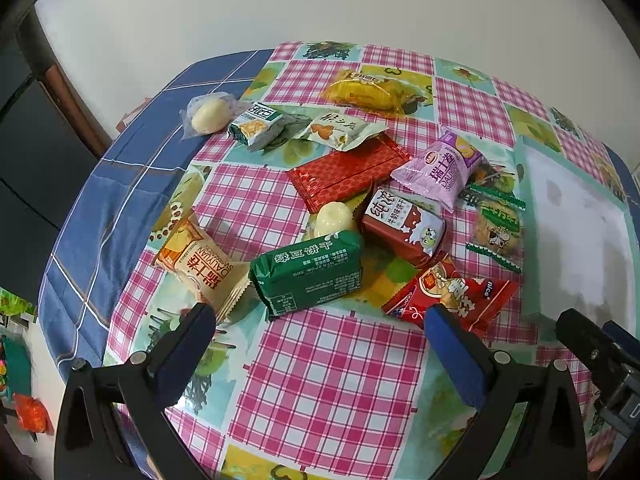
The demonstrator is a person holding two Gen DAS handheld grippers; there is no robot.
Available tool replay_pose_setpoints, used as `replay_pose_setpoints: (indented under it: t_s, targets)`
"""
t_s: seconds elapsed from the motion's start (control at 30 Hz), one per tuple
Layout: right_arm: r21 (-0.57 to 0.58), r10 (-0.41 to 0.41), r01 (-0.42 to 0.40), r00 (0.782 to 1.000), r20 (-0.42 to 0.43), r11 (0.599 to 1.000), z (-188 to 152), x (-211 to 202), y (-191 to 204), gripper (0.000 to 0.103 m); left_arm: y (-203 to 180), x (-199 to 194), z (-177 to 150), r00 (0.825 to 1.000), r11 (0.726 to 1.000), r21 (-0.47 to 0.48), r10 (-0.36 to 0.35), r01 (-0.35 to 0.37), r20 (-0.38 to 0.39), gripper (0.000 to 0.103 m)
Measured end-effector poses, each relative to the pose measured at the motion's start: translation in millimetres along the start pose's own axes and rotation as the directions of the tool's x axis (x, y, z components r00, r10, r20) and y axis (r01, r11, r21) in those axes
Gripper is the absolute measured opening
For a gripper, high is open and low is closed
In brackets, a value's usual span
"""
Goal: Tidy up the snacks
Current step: 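Move the left tool toward the bread pack while the right tool approaches the red bag, then grasp the orange-and-white bread pack with the left tool while the right grasps the red 'nice' bag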
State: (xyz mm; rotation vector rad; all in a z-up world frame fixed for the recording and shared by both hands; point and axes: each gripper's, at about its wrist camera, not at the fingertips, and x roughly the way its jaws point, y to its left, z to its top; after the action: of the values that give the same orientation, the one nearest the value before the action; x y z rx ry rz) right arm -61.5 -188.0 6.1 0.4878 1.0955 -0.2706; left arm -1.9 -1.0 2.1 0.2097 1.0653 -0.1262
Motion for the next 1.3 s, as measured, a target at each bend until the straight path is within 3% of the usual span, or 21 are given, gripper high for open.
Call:
replay_pose_setpoints:
  t_s: [0.6, 0.87, 0.97, 1.07, 1.3]
  targets:
    - [-0.002, -0.003, 0.003, 1.000, -0.002, 1.000, 0, 1, 2, 0.103, 7, -1, 2, 1.000, 0.999, -0.032, -0.012, 0.013, 0.018, 0.103]
    - [-0.065, 0.026, -0.027, 1.000, -0.015, 0.998, 2, 12, 33, 0.103, 52, 0, 8, 0.998, 0.985, -0.173, 0.030, -0.019, 0.060, 0.103]
    - [-0.091, 0.056, -0.058, 0.998, -0.028, 0.994, 2, 21, 50, 0.103, 74, 5, 9, 0.999, 0.974, -0.228, 0.013, -0.001, 0.053, 0.103]
    - [-0.129, 0.071, -0.076, 0.997, -0.040, 0.989, 0, 31, 70, 0.103, 89, 11, 9, 0.999, 0.971, -0.237, 0.043, -0.035, 0.027, 0.103]
    - [-0.196, 0.046, -0.058, 0.997, -0.064, 0.979, -1, 55, 96, 0.103, 104, 32, 9, 0.999, 0.967, -0.255, 0.001, -0.012, -0.045, 0.103]
